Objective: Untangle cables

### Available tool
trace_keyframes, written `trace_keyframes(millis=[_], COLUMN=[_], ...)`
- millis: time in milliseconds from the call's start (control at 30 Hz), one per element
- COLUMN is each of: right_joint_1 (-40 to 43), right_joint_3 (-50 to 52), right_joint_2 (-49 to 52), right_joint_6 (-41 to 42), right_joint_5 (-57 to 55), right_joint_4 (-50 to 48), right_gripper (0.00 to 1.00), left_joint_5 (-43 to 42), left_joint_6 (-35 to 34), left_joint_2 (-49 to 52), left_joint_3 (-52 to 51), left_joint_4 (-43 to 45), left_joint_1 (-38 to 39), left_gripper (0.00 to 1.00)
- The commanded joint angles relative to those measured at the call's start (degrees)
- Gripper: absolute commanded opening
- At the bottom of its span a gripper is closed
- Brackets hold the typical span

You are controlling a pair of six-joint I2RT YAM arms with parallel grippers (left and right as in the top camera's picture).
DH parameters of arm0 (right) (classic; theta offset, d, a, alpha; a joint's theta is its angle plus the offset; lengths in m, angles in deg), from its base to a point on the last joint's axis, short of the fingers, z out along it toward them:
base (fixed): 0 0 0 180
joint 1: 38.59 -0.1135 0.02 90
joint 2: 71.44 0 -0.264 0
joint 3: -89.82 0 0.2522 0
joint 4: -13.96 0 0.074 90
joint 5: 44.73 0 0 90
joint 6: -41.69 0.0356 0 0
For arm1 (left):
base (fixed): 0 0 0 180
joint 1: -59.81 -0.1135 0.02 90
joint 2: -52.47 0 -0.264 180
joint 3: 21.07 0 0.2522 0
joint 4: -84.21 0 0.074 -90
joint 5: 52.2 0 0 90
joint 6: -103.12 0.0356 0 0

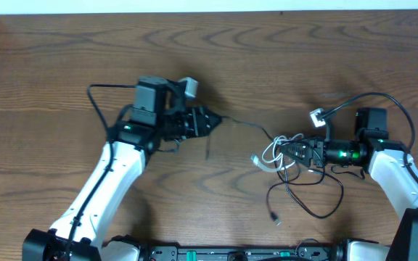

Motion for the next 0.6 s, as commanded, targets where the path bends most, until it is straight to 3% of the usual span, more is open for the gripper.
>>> trace_keyframes(millis=[0, 133, 200, 333, 400, 567], right_joint_1=[-3.21, -5.01, -4.98, -4.96, -4.96, -4.96], right_joint_3=[-0.26, -0.26, -0.26, -0.26, -0.26, -0.26], right_joint_2=[-0.02, -0.02, -0.02, -0.02, -0.02, -0.02], right_joint_6=[-3.67, -3.19, 3.15, 23.93, 28.24, 33.14], right_joint_5=[5.86, 2.71, -9.14, -45.42, -52.94, -59.14], right_joint_4=[-0.33, -0.5, -0.48, 2.56, 4.37, 7.26], right_gripper=[0.62, 0.63, 0.62, 0.64, 0.64, 0.64], left_joint_5=[6.12, 6.64, 6.62, 6.67, 6.69, 8.17], left_joint_6=[0.83, 0.81, 0.79, 0.81, 0.81, -1.2], left_joint_2=[0.39, 2.62, 3.21, 3.5, 3.52, 5.29], left_joint_3=[0.46, 0.46, 0.46, 0.46, 0.46, 0.46], left_joint_4=[0.11, 1.2, 2.05, 4.13, 4.39, 4.85], left_joint_1=[5.31, 10.86, 12.74, 16.57, 17.25, 18.05], left_gripper=[0.49, 0.49, 0.49, 0.5, 0.5, 0.5])
